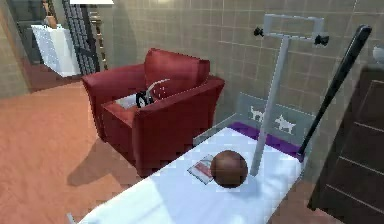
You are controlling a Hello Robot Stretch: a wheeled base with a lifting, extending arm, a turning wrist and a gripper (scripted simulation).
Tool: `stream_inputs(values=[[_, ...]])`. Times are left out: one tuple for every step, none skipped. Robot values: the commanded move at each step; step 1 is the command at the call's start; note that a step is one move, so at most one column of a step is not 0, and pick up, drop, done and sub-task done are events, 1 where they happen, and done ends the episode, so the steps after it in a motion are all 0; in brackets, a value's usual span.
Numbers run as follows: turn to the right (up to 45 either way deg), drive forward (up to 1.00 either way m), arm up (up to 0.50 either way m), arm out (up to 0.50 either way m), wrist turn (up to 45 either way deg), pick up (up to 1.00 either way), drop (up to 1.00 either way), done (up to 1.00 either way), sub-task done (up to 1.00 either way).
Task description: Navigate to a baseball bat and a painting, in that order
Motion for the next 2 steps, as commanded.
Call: stream_inputs(values=[[-45.0, 0.00, 0.00, 0.00, 0.0, 0.00, 0.00, 0.00, 0.00], [0.0, 0.15, 0.00, 0.00, 0.0, 0.00, 0.00, 0.00, 0.00]])
